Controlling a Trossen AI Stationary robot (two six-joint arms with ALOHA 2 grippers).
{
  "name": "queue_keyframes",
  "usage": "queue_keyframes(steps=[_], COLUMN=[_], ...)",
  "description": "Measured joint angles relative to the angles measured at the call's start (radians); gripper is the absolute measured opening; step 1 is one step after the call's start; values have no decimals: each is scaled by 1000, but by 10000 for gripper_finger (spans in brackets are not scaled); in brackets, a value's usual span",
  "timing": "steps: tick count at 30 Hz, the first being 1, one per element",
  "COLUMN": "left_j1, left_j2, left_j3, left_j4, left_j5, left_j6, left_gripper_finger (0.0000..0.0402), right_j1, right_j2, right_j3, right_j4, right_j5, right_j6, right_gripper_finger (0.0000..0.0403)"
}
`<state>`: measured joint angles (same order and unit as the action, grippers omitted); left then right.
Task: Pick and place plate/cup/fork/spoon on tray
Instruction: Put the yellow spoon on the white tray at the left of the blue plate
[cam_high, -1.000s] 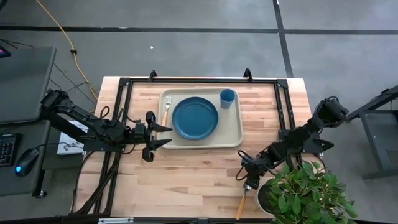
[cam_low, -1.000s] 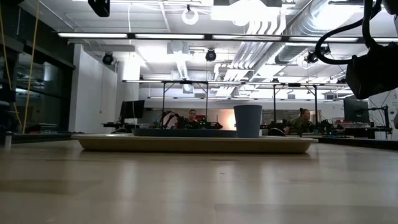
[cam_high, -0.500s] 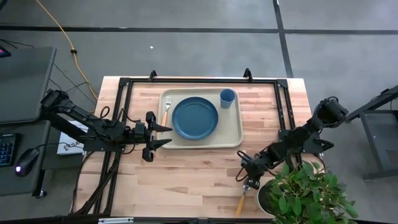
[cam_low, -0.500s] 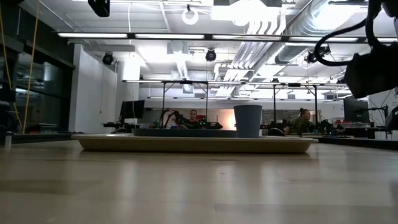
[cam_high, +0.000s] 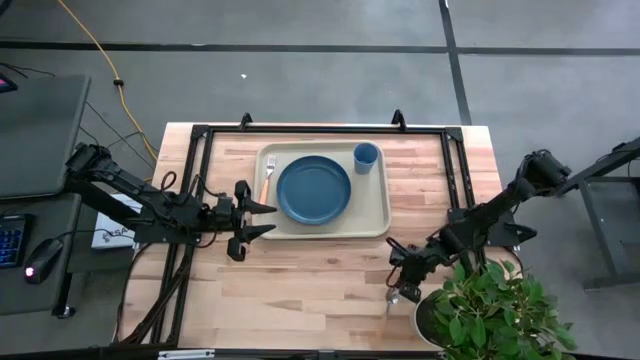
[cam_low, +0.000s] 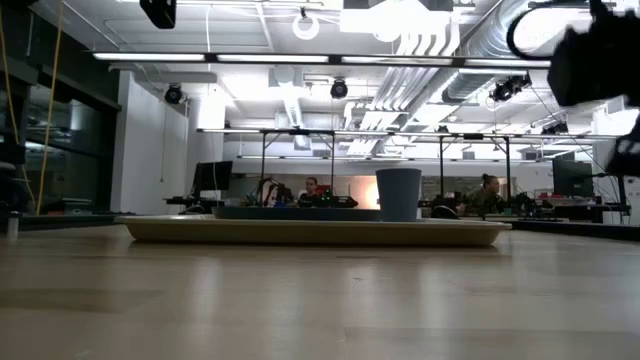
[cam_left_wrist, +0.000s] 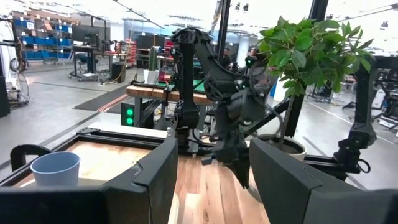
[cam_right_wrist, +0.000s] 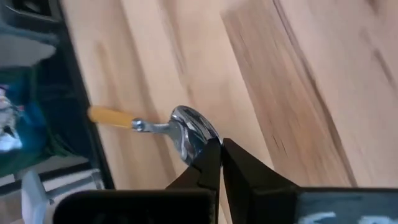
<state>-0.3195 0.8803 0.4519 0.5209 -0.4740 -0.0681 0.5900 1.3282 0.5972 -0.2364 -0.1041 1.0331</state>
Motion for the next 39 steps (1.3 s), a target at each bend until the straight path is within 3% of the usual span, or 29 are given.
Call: queue_keyframes(steps=[9, 21, 31, 39], left_j1=[-16, -14, 56, 97], left_j2=[0, 25, 164, 249], left_j3=[0, 0, 45, 116], left_j4=[0, 2, -5, -169], left_j5=[0, -1, -6, 78], left_j6=[-41, -158, -270, -349], left_gripper_finger=[182, 182, 182, 182], right_j1=[-1, -106, -278, -369], right_j2=[-99, -92, 91, 188], right_j3=[89, 501, 725, 814], right_j4=[29, -185, -249, -245], right_j5=[191, 471, 492, 443], right_j6=[-201, -684, -902, -980], right_gripper_finger=[0, 0, 0, 0])
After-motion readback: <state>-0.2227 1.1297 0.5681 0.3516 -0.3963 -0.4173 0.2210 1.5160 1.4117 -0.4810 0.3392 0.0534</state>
